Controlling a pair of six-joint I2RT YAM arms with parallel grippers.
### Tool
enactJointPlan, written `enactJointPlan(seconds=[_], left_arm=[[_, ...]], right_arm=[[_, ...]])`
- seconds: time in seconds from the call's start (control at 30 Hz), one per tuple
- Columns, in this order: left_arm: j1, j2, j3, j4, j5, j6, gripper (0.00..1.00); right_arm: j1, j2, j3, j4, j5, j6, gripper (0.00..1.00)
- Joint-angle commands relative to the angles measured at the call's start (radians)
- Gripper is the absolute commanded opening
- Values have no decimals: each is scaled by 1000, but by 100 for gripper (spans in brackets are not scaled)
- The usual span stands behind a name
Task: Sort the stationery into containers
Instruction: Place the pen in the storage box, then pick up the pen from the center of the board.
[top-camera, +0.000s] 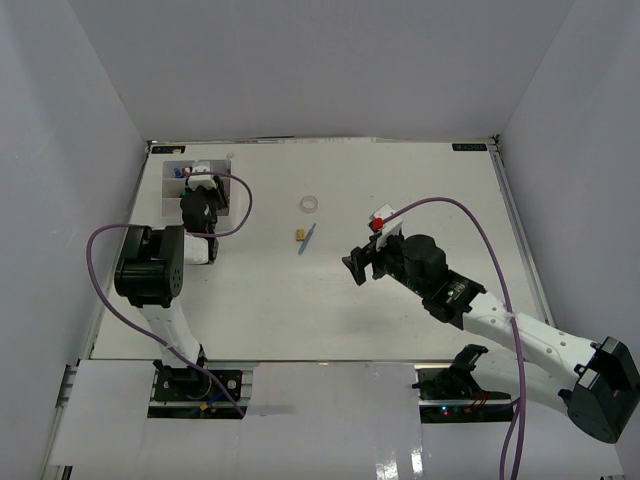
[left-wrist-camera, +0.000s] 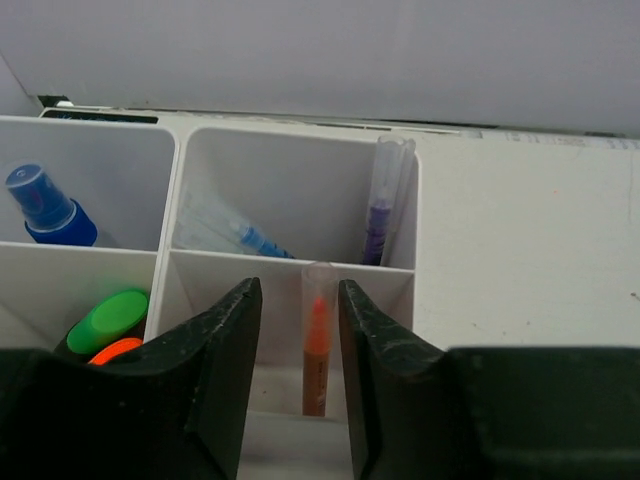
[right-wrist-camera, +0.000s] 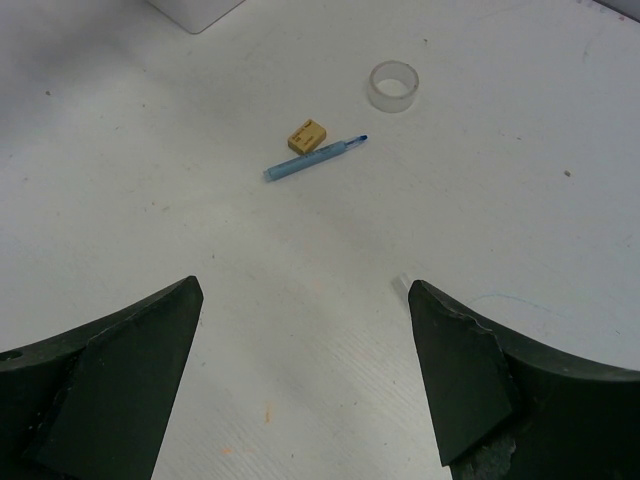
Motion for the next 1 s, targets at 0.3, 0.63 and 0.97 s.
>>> enactJointPlan(seconds=[0.3,0.63,0.97], left_arm=[[-1,-300,50,-311,-4,-53,88],[-5,-544,205,-935,137,-165,98],[-39,-690,147,-1233,369,-280,98]], right_arm=[[0,-74,5,39,5,22,90],[-1,-107,6,-50,78,131,90],[-1,87,77,-129,130,263,93]])
